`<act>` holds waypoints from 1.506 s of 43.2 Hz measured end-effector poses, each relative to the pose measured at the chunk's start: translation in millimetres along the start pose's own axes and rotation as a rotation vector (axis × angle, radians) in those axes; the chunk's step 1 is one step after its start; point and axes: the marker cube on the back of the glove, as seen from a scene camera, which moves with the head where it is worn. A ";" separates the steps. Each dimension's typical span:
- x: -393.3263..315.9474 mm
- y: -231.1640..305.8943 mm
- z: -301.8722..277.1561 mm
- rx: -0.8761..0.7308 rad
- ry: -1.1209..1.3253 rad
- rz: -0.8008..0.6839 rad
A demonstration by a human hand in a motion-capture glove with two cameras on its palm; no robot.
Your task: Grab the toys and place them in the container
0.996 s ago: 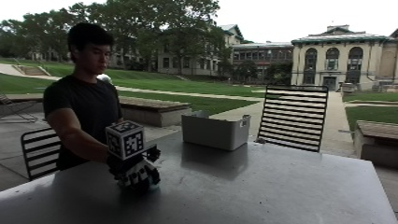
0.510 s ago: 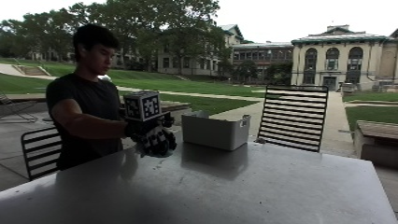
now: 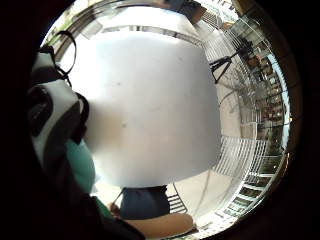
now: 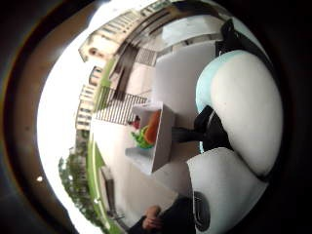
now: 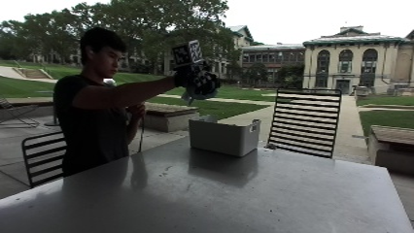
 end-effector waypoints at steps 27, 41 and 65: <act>-187.8 14.0 74.9 -0.127 0.025 -0.364; -245.7 57.3 106.1 -0.147 -0.015 -0.558; -199.3 51.6 99.2 -0.306 0.035 -0.460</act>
